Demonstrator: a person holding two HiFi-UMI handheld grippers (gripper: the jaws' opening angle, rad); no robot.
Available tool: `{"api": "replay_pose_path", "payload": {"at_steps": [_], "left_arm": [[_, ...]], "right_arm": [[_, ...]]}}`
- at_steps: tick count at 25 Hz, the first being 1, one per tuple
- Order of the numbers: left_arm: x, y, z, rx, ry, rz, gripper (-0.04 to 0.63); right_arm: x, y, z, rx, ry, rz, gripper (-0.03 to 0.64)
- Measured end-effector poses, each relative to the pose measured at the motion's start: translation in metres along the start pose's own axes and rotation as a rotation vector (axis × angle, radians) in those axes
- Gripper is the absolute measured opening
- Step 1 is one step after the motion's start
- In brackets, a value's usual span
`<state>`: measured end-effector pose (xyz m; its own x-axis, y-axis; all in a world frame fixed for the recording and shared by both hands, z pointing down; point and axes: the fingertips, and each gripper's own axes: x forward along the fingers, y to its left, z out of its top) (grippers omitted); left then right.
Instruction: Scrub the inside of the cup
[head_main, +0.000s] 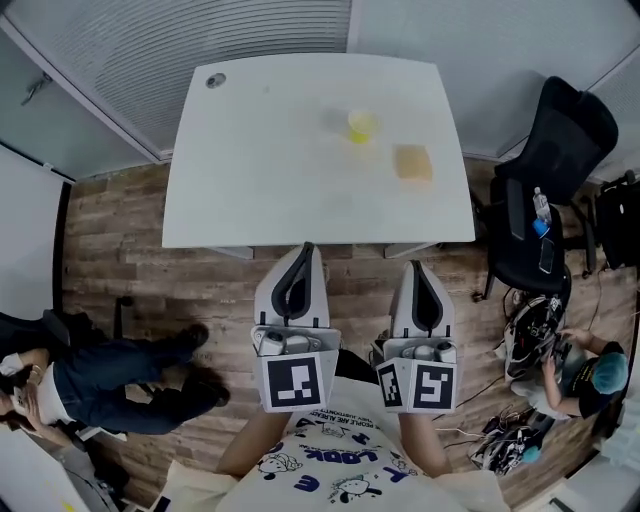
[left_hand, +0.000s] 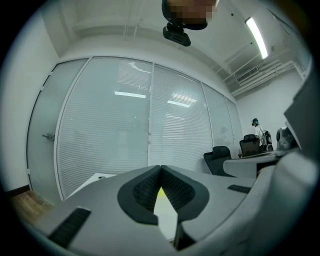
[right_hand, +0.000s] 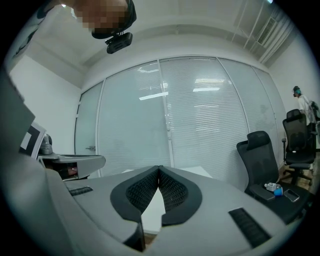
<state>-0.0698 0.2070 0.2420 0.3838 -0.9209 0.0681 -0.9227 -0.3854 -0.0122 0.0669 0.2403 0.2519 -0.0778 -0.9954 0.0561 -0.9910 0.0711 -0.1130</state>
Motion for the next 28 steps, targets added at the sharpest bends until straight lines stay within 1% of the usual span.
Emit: {"api": "replay_pose_path", "payload": {"at_steps": [12, 18, 22, 26, 28], "left_arm": [[0.117, 0.043, -0.001, 0.000, 0.045, -0.063, 0.026], [0.165, 0.067, -0.012, -0.019, 0.084, -0.097, 0.026], [0.187, 0.070, -0.020, -0.017, 0.113, -0.126, 0.026], [0.210, 0.064, -0.037, -0.028, 0.153, -0.129, 0.026], [0.212, 0.064, -0.040, -0.026, 0.164, -0.132, 0.026]], "right_arm": [[0.111, -0.031, 0.003, 0.011, 0.026, -0.108, 0.003], [0.159, -0.038, -0.001, 0.021, 0.044, -0.153, 0.003], [0.176, -0.046, -0.008, 0.038, 0.061, -0.179, 0.003], [0.188, -0.066, -0.028, 0.052, 0.116, -0.200, 0.003], [0.189, -0.069, -0.032, 0.061, 0.129, -0.208, 0.003]]}}
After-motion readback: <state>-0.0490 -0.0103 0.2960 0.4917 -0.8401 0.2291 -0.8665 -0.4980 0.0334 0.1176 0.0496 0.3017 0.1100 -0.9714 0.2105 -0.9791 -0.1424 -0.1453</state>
